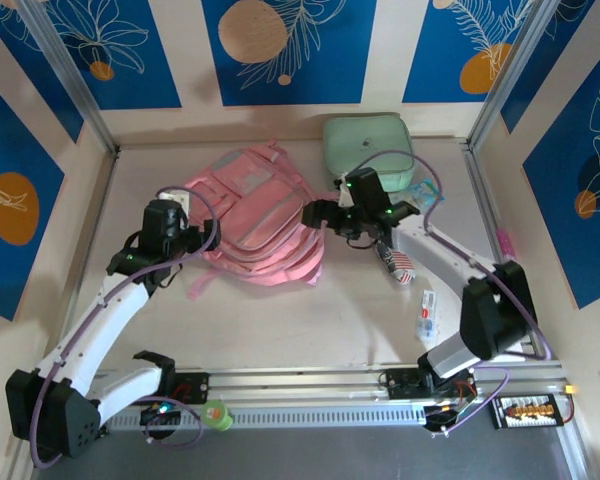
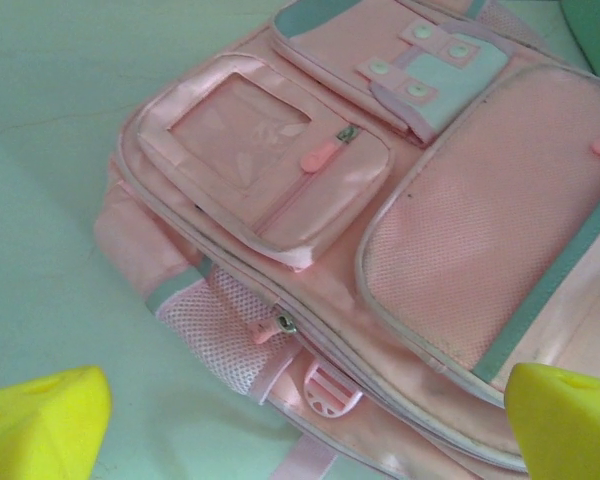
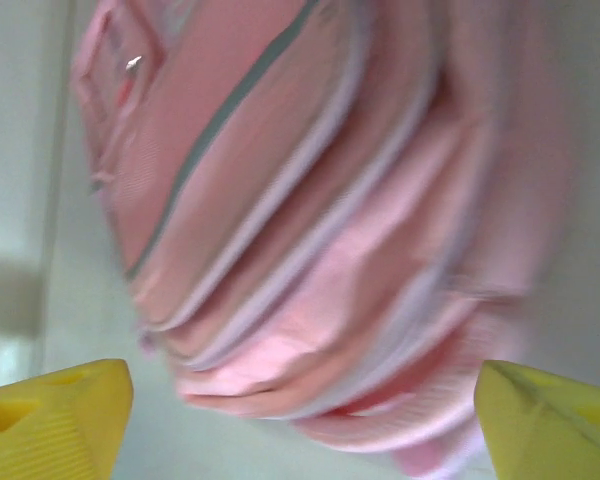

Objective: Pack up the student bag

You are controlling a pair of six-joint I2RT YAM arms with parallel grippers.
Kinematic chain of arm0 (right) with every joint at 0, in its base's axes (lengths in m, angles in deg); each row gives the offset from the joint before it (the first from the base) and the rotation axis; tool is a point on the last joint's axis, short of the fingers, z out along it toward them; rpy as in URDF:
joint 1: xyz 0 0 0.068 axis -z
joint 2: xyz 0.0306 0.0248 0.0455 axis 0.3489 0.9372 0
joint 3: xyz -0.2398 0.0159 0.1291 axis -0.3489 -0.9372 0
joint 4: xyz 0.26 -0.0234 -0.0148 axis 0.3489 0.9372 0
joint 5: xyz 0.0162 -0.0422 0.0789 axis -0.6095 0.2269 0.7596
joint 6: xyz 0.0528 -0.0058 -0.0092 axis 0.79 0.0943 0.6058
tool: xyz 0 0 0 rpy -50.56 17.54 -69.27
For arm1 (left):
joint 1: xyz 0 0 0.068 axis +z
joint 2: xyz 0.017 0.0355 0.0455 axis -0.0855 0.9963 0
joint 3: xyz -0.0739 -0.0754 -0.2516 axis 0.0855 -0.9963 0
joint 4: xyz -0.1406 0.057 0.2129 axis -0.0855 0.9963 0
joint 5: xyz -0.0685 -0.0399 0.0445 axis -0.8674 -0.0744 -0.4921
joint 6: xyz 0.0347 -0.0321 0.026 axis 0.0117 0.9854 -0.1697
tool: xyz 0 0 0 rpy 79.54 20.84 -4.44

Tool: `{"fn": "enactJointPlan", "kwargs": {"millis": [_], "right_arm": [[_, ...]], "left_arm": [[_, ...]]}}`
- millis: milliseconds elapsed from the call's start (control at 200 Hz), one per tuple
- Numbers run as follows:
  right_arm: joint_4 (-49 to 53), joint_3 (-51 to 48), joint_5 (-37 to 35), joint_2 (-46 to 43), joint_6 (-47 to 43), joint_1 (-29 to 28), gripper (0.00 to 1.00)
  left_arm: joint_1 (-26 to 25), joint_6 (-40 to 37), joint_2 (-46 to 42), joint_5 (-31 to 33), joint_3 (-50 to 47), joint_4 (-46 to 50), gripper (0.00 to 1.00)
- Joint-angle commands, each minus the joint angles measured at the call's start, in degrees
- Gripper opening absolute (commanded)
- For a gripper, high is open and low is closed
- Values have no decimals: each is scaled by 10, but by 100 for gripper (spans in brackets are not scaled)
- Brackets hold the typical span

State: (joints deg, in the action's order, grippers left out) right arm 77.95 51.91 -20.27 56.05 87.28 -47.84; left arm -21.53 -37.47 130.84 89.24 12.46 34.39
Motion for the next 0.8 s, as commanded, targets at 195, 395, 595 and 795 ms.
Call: {"fn": "enactJointPlan", "kwargs": {"millis": [195, 395, 595, 795], "right_arm": [[99, -72, -220, -5, -62, 110, 96], [91, -94, -161, 30, -25, 193, 96], [80, -113, -110, 53, -11, 221, 96], [61, -138, -77, 45, 20, 203, 96]], "left_arm": [[8, -14, -1, -59, 29, 1, 100], [8, 0, 20, -99, 38, -9, 100], [8, 11, 37, -122, 50, -21, 100], [8, 23, 49, -131, 60, -26, 100]]}}
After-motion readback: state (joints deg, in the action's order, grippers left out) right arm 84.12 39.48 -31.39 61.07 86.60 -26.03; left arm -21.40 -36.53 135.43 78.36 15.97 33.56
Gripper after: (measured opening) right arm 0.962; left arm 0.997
